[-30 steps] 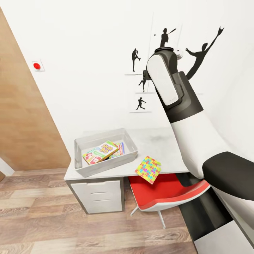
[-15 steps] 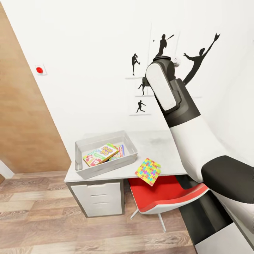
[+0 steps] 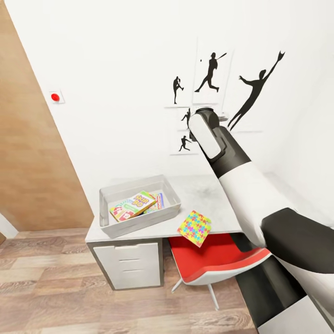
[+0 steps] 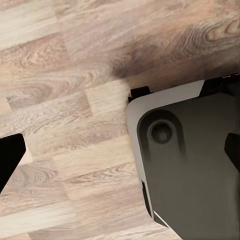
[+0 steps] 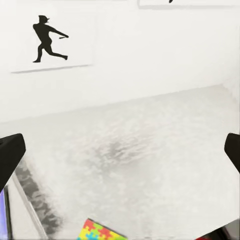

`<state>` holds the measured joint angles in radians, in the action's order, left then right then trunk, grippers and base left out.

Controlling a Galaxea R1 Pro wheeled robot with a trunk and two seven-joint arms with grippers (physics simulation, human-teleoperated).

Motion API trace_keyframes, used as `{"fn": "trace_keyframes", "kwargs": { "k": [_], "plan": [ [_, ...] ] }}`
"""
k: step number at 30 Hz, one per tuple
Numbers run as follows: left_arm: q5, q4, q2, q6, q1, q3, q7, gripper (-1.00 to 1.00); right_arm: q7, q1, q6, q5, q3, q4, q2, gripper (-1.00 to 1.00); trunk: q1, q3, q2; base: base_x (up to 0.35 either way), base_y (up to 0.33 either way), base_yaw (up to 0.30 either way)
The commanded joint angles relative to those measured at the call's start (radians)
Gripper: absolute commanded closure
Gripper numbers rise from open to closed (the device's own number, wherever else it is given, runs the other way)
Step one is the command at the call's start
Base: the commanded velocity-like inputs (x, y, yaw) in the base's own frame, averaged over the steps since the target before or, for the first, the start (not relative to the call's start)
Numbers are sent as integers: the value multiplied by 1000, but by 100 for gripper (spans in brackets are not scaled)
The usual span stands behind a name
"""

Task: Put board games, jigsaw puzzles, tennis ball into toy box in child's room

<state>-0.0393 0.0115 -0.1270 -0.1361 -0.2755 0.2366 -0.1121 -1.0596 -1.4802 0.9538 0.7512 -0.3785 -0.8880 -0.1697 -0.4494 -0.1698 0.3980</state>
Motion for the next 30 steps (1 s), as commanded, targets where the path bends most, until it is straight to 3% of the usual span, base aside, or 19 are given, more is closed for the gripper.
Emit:
{"fn": "trace_keyframes", "kwargs": {
  "k": [1, 8, 19, 30],
  "plan": [
    [-5, -1, -1, -4, -1, 5, -3, -100, -8, -1, -15, 11, -3, 28, 5, -100, -1, 0, 2, 0, 0, 0],
    [-5, -1, -6, -4, -1, 6, -3, -100, -7, 39, -56, 15, -3, 75, 23, -100, -1, 11, 2, 0, 0, 0],
    [-7, -2, -11, -5, 0, 6, -3, -100, -7, 75, -53, 16, -2, 77, 27, -100, -1, 30, 2, 0, 0, 0],
    [-8, -1, -11, -5, 11, 6, -3, -100, -3, 155, -55, 13, -2, 75, 29, -100, -1, 48, 2, 0, 0, 0]
  ]
}}
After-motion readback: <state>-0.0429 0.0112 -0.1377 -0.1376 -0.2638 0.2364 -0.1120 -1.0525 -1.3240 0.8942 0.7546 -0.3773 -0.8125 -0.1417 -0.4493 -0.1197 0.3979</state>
